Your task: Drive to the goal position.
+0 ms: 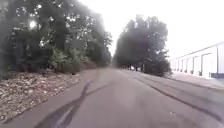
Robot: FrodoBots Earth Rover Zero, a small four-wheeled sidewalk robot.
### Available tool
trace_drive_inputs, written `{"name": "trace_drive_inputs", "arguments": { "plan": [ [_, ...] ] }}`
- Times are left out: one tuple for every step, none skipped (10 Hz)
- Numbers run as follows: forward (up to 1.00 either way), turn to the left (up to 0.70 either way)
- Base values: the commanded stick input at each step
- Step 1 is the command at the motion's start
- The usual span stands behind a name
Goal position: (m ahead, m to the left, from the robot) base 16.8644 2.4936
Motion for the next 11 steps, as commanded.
{"name": "trace_drive_inputs", "arguments": {
  "plan": [
    [0.85, 0.0],
    [0.85, 0.0],
    [0.85, 0.0],
    [0.85, 0.0],
    [0.85, 0.0],
    [0.85, 0.0],
    [0.85, 0.0],
    [0.85, 0.0],
    [0.85, 0.0],
    [0.85, 0.0],
    [0.85, 0.0]
  ]
}}
